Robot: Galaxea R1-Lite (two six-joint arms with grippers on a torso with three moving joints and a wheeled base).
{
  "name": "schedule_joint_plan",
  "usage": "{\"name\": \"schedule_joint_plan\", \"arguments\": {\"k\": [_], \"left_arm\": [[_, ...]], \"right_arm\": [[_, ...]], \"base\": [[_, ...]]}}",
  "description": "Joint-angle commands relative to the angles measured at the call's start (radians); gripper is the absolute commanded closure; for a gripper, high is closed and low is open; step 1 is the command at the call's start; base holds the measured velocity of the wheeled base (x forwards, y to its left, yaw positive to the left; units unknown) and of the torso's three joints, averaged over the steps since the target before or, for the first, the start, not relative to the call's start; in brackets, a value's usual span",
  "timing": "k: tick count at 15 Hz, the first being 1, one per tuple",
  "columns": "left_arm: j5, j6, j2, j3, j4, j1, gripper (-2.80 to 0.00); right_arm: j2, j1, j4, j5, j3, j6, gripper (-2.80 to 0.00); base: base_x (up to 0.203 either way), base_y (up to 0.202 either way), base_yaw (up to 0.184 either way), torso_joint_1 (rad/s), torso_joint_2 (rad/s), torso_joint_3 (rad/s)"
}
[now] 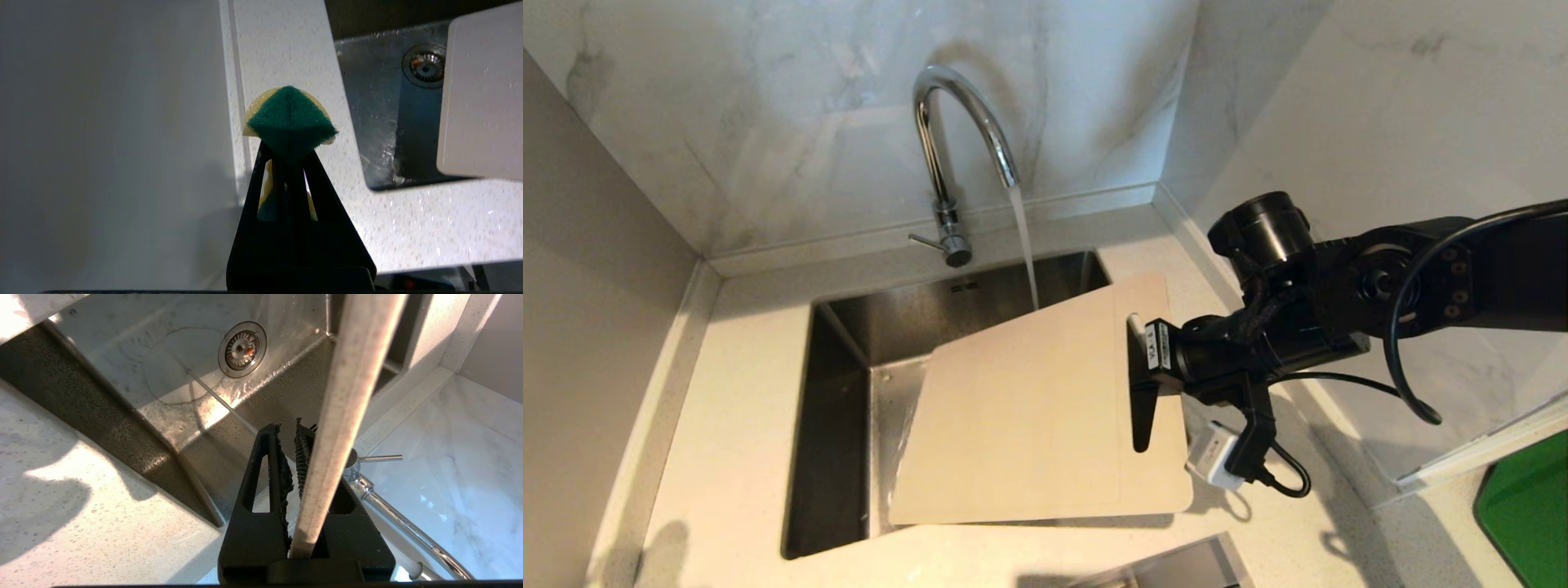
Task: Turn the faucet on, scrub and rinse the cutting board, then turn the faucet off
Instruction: Scrub the cutting board underwater
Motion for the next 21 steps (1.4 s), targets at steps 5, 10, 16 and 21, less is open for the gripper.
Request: {"name": "schedule_joint_plan", "arguments": {"k": [5, 10, 16, 21], "left_arm": [[0.004, 0.050, 0.219, -0.069, -0.130, 0.018, 0.00], [-0.001, 0.049, 0.354, -0.119, -0.137, 0.038, 0.00], [-0.025, 0.064, 0.526, -0.205, -0.192, 0.060, 0.00], [-0.073, 0.059, 0.683, -0.293, -0.193, 0.058, 0.00]], "right_arm": [[0.025, 0.001, 0.002, 0.008, -0.005, -0.017, 0.00], [0.024, 0.001, 0.001, 0.015, -0.005, -0.017, 0.00], [0.025, 0.001, 0.001, 0.017, -0.007, -0.017, 0.00], [0.025, 0.002, 0.001, 0.017, -0.014, -0.014, 0.00]], "base": [[0.000, 0.000, 0.000, 0.000, 0.00, 0.000], [0.000, 0.000, 0.000, 0.000, 0.00, 0.000], [0.000, 0.000, 0.000, 0.000, 0.00, 0.000], [0.000, 0.000, 0.000, 0.000, 0.00, 0.000]]}}
